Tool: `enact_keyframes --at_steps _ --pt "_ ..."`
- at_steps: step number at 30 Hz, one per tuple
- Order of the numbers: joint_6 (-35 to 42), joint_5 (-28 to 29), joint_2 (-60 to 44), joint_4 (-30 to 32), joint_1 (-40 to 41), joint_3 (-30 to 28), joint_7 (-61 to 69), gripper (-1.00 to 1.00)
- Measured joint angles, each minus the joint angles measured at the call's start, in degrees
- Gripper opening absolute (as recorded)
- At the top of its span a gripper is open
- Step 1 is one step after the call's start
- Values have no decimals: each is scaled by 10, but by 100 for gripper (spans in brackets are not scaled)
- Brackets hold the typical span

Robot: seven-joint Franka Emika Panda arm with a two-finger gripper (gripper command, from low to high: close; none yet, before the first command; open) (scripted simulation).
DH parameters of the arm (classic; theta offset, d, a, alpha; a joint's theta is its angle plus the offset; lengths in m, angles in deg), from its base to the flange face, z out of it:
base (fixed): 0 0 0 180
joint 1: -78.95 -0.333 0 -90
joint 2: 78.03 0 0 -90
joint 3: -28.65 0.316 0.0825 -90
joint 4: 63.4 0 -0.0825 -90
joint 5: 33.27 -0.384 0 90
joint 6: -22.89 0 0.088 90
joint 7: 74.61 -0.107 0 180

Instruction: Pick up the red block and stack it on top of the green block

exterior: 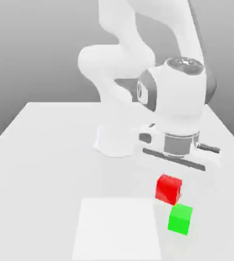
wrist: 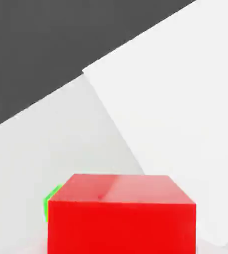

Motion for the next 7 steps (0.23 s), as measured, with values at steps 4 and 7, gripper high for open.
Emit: enact_keyframes --at_steps 4,7 --pt "-69 51 -76 -5 12 -39 -31 -100" --pt "-80 59 -88 -5 9 -44 -37 100"
